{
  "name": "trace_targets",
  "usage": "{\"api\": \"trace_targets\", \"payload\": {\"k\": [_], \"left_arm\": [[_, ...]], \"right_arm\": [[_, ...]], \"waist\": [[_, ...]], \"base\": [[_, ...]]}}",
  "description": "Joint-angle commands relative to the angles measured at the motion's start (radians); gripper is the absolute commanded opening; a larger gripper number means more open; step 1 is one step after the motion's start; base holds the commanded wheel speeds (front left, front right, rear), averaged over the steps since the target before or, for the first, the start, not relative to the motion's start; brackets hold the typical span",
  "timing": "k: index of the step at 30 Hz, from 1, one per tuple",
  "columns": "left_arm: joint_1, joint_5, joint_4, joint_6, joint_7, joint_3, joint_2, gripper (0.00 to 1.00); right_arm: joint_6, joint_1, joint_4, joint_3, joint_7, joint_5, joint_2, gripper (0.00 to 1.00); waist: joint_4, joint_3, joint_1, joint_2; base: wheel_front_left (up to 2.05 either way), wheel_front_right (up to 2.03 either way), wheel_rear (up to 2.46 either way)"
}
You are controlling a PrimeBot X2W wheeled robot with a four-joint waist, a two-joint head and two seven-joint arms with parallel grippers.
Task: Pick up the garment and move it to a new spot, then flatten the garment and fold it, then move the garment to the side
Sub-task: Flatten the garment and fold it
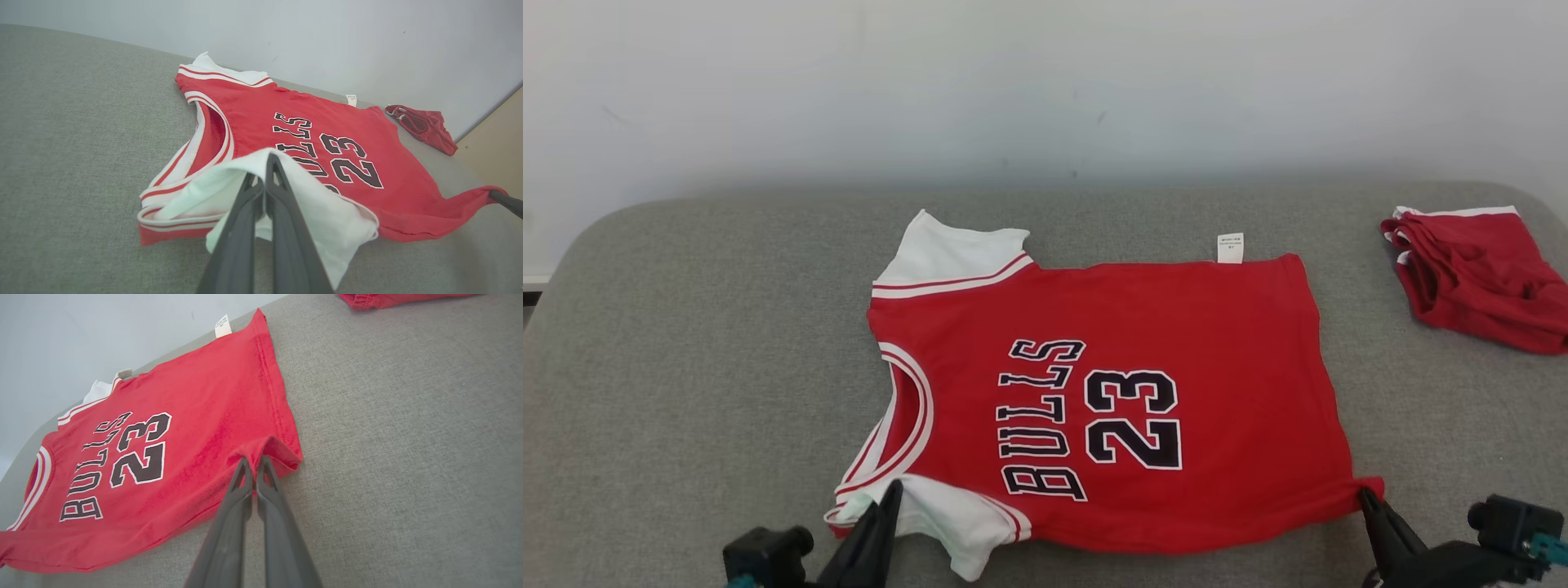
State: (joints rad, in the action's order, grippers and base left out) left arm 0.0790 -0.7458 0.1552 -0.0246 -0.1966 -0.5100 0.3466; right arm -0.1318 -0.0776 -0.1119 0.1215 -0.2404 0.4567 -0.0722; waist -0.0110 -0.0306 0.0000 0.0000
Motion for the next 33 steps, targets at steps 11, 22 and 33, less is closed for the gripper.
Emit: {"api": "trace_targets", "payload": {"k": [11,22,33], "left_arm": [[0.243,0.015,0.15,0.064,0.028,0.018,0.015,0.0],[0.385,0.049,0.322,0.108,-0.007,-0.003,-0.008,1.0],[0.26,0.05,0.34,0.086,-0.068,0.072,-0.036,1.0]], "right_arm": [[0.003,0.266,-0.156,-0.032,-0.006,0.014,-0.025,0.0],[0.003,0.451,-0.355,-0.057,0.081,-0.008,-0.041,1.0],[0.003,0.346,-0.372,-0.124,0.19,-0.021,-0.115,1.0]], "waist": [[0.042,-0.094,0.0,0.0],[0.042,-0.147,0.0,0.0],[0.022,-0.089,0.0,0.0]], "base": [[0.0,0.0,0.0],[0.0,0.0,0.0],[0.0,0.0,0.0]]}}
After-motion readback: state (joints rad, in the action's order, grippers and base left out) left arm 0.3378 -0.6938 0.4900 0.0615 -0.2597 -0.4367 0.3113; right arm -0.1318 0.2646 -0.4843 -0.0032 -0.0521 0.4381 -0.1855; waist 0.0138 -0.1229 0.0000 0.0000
